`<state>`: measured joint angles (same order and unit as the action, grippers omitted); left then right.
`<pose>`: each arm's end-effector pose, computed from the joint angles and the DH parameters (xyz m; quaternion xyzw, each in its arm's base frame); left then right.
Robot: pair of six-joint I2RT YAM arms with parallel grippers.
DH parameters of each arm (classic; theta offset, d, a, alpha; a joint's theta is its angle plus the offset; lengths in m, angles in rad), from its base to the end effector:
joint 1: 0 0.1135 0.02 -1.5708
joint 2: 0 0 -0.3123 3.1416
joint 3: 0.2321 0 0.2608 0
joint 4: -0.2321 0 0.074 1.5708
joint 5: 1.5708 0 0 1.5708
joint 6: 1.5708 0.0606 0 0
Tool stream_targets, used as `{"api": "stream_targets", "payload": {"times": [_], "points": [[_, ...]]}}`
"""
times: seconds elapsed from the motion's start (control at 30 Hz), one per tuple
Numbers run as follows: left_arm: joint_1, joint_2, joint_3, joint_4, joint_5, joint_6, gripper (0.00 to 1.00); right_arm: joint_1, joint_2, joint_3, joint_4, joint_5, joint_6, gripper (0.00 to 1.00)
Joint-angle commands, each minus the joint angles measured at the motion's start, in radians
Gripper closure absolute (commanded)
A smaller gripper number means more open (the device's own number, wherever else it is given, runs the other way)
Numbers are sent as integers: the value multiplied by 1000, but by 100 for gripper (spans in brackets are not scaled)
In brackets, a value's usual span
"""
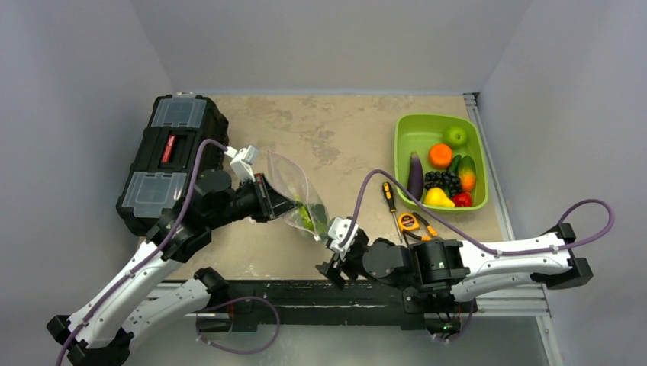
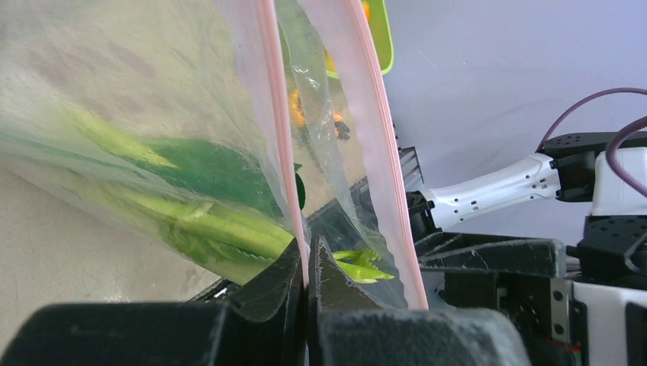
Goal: Place the food in the zip-top bag and seal the zipper
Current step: Adjust the zipper food storage bag at the center of the board.
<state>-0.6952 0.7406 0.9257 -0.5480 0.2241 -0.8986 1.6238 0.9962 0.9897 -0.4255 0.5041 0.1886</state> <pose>0.1084 -0.1079 0.3827 -0.0199 0.8202 -0.4679 0.3286 0.0176 0.2211 0.3808 -0.4350 0.7029 0.2814 0.4873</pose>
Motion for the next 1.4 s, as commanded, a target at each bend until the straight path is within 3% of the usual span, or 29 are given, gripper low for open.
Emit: {"api": "stream_targets", "payload": {"times": [0.0,0.17,0.4,0.53,0.67,0.83,0.93,0.97,1.2,1.37], "points": [[-3,-16,41,19,-19,-8,100,3,-63,-84,246,181,-79,31],[-3,-18,46,16,-23,-7,100,6,-54,-170,415,255,-178,32],[-3,-18,49,7,-29,-5,100,5,-42,-203,568,254,-225,48],[-3,-22,43,2,-35,-10,100,6,-25,-211,589,241,-217,59],[-4,-28,41,-2,-37,-13,100,7,-13,-221,601,232,-215,77],[-4,-39,46,-22,-49,-6,100,5,-16,-238,618,234,-213,82],[-3,-38,53,-36,-48,2,100,6,-17,-241,620,233,-211,100],[-3,-38,57,-40,-46,15,100,7,-18,-242,620,230,-210,100],[-4,-36,137,-182,-23,201,63,6,-19,-243,626,230,-200,100],[-2,-62,211,-286,16,423,50,5,-22,-248,632,238,-195,100]]}}
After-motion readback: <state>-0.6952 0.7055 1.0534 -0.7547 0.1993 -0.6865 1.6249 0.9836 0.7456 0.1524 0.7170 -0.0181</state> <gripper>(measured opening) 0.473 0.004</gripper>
